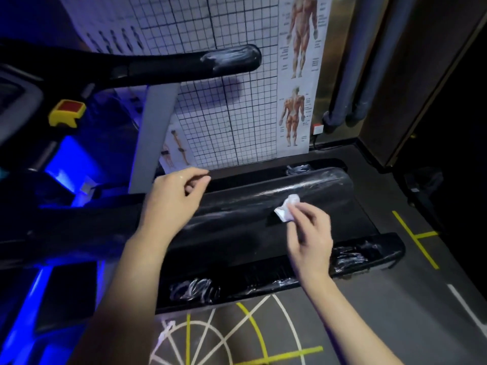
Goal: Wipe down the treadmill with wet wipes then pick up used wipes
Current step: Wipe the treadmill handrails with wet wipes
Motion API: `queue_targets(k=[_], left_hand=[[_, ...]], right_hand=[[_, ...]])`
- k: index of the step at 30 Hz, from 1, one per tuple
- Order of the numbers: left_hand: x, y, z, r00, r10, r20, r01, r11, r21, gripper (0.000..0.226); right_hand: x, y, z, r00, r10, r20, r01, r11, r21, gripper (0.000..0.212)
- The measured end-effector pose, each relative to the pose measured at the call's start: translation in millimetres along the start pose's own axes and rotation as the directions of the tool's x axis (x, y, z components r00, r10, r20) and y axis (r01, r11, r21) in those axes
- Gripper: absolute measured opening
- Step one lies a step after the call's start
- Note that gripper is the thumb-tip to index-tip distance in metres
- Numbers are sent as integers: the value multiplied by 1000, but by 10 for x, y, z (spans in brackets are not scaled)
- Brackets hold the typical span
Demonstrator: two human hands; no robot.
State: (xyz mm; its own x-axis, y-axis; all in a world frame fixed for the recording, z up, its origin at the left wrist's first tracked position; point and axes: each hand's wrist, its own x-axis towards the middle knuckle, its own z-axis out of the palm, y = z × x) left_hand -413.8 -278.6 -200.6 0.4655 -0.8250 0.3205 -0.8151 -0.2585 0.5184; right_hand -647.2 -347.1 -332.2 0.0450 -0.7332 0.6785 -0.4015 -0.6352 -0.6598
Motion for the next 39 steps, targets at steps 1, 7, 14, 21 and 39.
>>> queue_targets(k=[1, 7, 14, 21, 39], left_hand=[[-43, -143, -80, 1000, -6, -14, 6, 1000, 25, 18], [-337, -654, -534, 987, 139, -86, -137, 990, 32, 17], [-719, -1595, -1231, 974, 202, -103, -186, 971, 152, 24], [-891, -2229, -1454, 923, 372, -100, -330, 897, 294, 40], [-982, -2719, -1240, 859, 471, -201, -391, 857, 335, 74]], right_hand=[[4, -44, 53, 994, 89, -58, -90, 996, -16, 30], [-296, -720, 576, 990, 86, 116, -92, 995, 48, 19], [-367, -1355, 885, 930, 346, -121, -348, 937, 4, 13], [-810, -1863, 1136, 977, 211, -3, -211, 976, -48, 15], [-1446, -2586, 1963, 942, 7, 335, 77, 969, -236, 20]])
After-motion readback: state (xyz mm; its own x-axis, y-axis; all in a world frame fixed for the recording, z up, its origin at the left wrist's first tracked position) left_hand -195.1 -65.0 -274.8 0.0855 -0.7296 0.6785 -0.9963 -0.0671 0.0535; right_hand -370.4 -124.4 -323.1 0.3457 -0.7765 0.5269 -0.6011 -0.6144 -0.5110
